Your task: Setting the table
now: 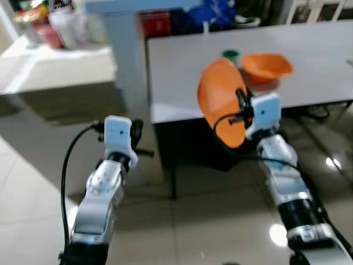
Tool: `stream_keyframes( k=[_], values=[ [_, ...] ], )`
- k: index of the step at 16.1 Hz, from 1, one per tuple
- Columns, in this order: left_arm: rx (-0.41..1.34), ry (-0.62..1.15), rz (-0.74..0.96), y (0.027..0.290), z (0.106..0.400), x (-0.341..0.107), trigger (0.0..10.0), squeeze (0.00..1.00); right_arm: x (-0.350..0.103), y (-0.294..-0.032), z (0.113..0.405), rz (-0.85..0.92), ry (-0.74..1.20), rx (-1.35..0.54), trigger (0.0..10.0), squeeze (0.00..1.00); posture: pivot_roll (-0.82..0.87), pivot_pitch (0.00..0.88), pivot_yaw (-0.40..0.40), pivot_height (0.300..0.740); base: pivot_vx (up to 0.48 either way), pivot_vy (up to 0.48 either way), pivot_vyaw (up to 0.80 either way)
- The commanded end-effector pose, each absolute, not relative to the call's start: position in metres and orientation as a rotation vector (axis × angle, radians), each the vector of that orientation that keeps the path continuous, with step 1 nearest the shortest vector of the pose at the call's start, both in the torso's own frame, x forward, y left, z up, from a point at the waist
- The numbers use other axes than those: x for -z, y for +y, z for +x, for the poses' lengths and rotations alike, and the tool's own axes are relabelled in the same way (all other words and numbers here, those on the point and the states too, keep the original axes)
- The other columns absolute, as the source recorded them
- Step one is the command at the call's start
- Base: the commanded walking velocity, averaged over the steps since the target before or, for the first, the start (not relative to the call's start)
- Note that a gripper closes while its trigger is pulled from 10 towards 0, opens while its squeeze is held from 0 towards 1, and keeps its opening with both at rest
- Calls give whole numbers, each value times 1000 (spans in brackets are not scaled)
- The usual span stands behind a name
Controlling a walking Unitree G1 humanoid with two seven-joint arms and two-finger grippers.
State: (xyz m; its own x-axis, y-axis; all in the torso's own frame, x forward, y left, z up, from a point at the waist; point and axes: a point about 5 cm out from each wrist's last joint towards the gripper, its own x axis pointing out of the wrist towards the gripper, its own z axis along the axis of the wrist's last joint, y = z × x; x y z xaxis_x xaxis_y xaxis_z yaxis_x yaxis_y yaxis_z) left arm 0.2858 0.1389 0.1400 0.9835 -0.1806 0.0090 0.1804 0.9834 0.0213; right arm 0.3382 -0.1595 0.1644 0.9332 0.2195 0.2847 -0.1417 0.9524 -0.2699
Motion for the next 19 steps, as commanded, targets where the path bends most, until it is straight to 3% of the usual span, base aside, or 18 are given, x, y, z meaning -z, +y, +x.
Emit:
stream_keyframes(
  k=[1, 6, 19],
  values=[
    [191, -28, 28, 134, 285, -143, 10000, 0, -184, -165, 337, -239, -402, -173, 0, 0, -128, 0, 73, 740, 270, -394, 0],
    [189, -19, 21, 134, 288, -142, 10000, 0, -201, -195, 329, -296, -416, -124, 0, 0, -152, 0, 82, 740, 253, -405, 0],
    [182, -29, 28, 134, 290, -144, 10000, 0, -232, -197, 335, -288, -478, -91, 0, 0, -154, 0, 84, 740, 262, -398, 0]
  ],
)
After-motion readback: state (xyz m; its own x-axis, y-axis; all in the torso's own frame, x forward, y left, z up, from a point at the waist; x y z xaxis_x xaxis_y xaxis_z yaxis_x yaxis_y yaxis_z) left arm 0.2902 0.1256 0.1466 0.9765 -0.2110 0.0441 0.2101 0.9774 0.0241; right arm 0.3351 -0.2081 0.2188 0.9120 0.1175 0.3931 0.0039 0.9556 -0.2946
